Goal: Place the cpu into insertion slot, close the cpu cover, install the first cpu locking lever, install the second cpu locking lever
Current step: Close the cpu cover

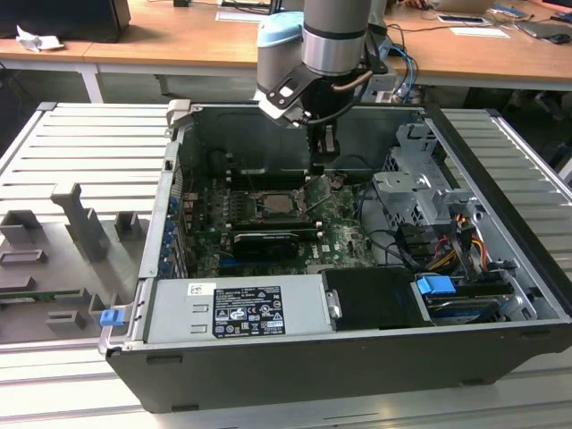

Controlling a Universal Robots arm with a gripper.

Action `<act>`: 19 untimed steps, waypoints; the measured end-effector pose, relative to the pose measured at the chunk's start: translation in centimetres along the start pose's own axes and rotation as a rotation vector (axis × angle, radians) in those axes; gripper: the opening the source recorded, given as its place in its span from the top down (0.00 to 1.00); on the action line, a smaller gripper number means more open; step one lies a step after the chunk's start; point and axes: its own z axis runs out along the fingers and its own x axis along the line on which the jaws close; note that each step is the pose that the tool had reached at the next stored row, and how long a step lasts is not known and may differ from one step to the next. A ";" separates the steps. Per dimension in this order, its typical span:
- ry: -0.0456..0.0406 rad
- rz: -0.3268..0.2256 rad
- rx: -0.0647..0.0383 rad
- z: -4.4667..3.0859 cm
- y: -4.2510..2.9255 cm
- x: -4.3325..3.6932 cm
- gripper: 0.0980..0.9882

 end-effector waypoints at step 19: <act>0.0001 -0.005 0.000 1.23 2.72 0.08 0.99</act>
